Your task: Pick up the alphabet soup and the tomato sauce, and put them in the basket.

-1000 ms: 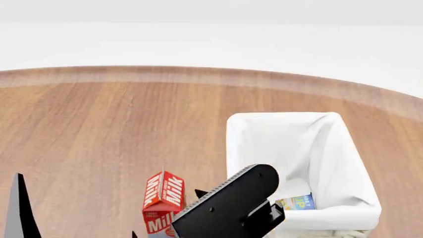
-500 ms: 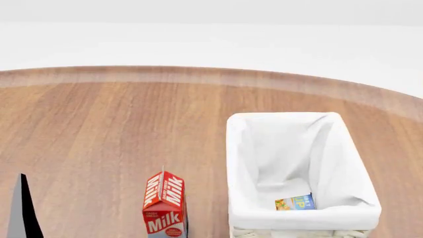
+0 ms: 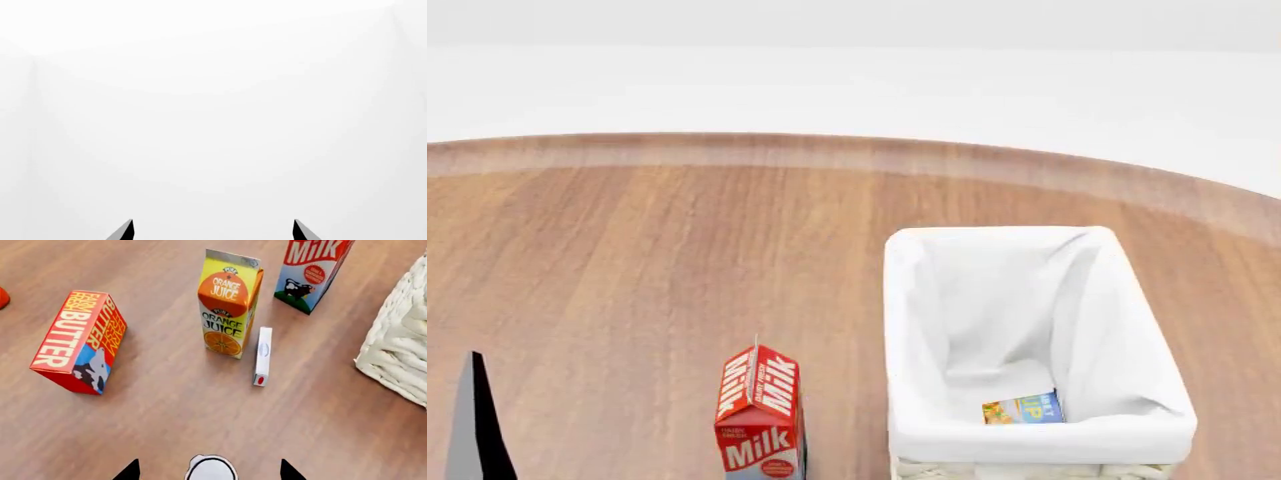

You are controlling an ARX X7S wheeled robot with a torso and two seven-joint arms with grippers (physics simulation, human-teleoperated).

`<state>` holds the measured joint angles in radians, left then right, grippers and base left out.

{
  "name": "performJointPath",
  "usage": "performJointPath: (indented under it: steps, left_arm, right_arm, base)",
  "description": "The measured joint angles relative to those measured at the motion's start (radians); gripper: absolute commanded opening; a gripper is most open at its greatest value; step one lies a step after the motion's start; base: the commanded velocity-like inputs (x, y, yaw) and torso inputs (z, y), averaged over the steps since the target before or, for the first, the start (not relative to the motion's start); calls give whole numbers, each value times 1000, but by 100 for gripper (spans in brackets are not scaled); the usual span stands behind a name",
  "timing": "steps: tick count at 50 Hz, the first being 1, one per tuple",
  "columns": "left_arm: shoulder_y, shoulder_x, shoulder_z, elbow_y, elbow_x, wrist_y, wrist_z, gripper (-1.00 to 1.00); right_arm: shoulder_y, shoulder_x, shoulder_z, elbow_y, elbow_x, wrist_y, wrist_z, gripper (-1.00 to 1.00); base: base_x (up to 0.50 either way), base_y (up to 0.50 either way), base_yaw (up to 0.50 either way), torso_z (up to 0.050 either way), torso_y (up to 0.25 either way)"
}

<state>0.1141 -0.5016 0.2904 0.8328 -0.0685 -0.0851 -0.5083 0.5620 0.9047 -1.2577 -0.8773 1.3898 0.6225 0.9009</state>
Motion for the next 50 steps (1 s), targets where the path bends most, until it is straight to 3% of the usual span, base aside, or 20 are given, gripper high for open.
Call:
performJointPath:
  steps: [19, 50]
  left_arm:
    - [-8, 1, 13, 0, 7, -7, -2, 100]
    - [-2, -3, 17, -18, 6, 11, -9, 100]
  right_arm:
    - [-87, 27, -41, -52, -74, -22, 35, 100]
    - [-182, -13, -61, 183, -222, -142, -170, 100]
  base:
    - [0, 0, 0, 0, 0]
    - [0, 0, 0, 0, 0]
